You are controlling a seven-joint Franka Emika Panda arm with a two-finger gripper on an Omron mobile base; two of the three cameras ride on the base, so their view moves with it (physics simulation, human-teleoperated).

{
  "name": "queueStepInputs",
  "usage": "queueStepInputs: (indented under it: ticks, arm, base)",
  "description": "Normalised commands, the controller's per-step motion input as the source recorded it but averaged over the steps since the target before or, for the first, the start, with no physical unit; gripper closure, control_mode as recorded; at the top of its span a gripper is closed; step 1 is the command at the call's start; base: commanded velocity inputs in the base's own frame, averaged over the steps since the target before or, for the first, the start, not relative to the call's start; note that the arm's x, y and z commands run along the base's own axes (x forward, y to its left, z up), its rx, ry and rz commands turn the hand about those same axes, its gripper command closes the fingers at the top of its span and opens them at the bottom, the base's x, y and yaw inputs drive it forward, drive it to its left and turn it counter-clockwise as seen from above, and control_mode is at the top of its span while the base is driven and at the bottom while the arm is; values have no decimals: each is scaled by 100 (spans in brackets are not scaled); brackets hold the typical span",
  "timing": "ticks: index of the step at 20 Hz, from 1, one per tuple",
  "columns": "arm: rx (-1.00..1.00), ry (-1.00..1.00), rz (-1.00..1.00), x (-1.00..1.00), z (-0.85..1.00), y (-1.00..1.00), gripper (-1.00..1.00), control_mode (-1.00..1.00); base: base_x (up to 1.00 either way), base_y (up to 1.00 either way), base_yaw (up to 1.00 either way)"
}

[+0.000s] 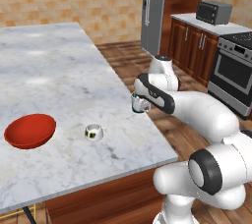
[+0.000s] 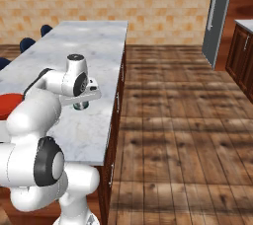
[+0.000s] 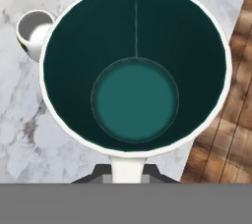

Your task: Clear the mugs and bowl far away from the sink.

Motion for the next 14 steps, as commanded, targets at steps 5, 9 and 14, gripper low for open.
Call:
queueStepInputs:
  ticks: [5, 9, 14]
  arm:
    - [-3, -4, 0, 61, -52, 0, 100, -100]
    - [0, -1, 0, 61, -60, 1, 100, -100]
    - [0, 0, 0, 66, -57, 2, 100, -100]
  base:
    - [0, 0, 0]
    - [0, 0, 0]
    - [0, 0, 0]
